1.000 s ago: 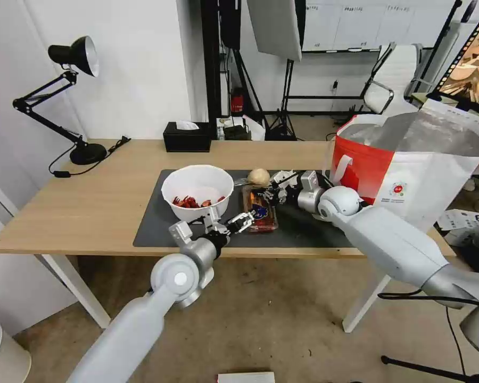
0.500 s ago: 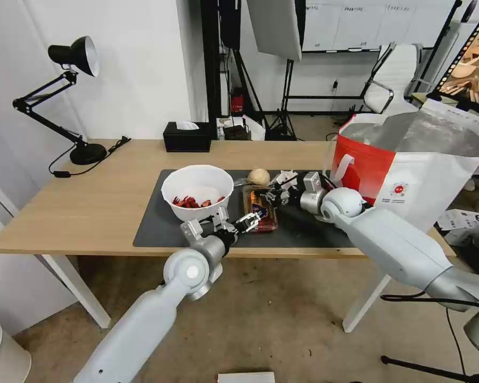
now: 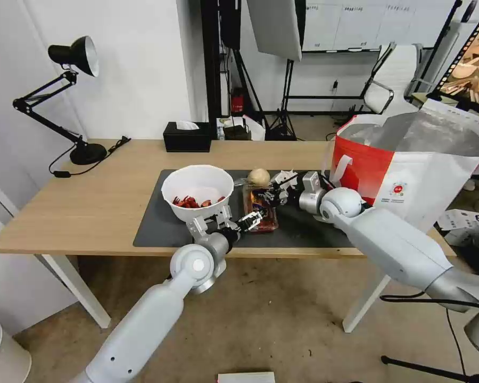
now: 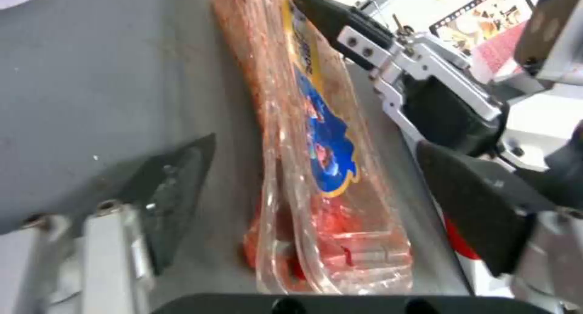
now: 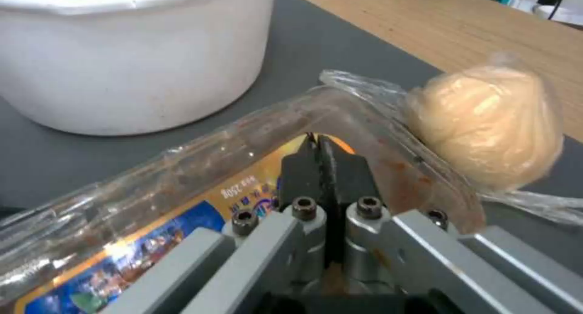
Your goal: Pick up the trash from the table and place it into the takeout bag.
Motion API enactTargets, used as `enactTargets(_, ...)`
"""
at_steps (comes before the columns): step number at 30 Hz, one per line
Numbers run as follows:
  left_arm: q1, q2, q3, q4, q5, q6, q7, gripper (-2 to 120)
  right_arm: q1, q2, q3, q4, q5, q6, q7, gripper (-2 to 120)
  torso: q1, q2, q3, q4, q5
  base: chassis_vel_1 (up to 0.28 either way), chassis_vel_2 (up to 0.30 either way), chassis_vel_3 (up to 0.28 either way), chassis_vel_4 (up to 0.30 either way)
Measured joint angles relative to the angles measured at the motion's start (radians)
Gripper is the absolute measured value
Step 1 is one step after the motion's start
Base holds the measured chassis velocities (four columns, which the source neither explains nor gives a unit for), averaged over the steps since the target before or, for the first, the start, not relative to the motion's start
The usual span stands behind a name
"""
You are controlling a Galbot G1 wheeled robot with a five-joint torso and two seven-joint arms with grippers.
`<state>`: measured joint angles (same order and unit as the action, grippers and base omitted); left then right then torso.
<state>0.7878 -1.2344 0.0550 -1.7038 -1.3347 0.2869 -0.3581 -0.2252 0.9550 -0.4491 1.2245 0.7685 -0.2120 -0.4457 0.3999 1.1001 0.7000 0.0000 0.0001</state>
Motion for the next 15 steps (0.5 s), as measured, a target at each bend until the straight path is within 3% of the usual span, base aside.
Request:
enactTargets(3,-0.001,0.0,-0.001,0.008,0.001,0.0,0.003,72,-0.004,-0.005,0.003,0.01,0.007,0.009,0.021,0,0.0,0.0,0.0,-0.0001,0.0,0.0,0.0,0.0,0.0)
enactTargets(4,-0.003,0.0,-0.003,0.011,0.001,0.001,0.005,62,-0.006,-0.008,0.004,0.019,0.012,0.013,0.032,0,0.0,0.0,0.0,0.0,0.0,0.0,0.0,0.0,0.0)
enactTargets(8,-0.006,0.001,-0.001,0.014,0.001,0.001,0.006,52,-0.008,-0.012,0.004,0.026,0.015,0.014,0.037,0,0.0,0.0,0.0,0.0,-0.0001,0.0,0.0,0.0,0.0)
enactTargets(15,-0.008,0.0,0.004,0.017,0.002,-0.002,0.006,24,-0.026,-0.017,0.005,0.053,0.015,0.014,0.043,0,0.0,0.0,0.0,0.0001,-0.0001,0.0,0.0,0.0,0.0)
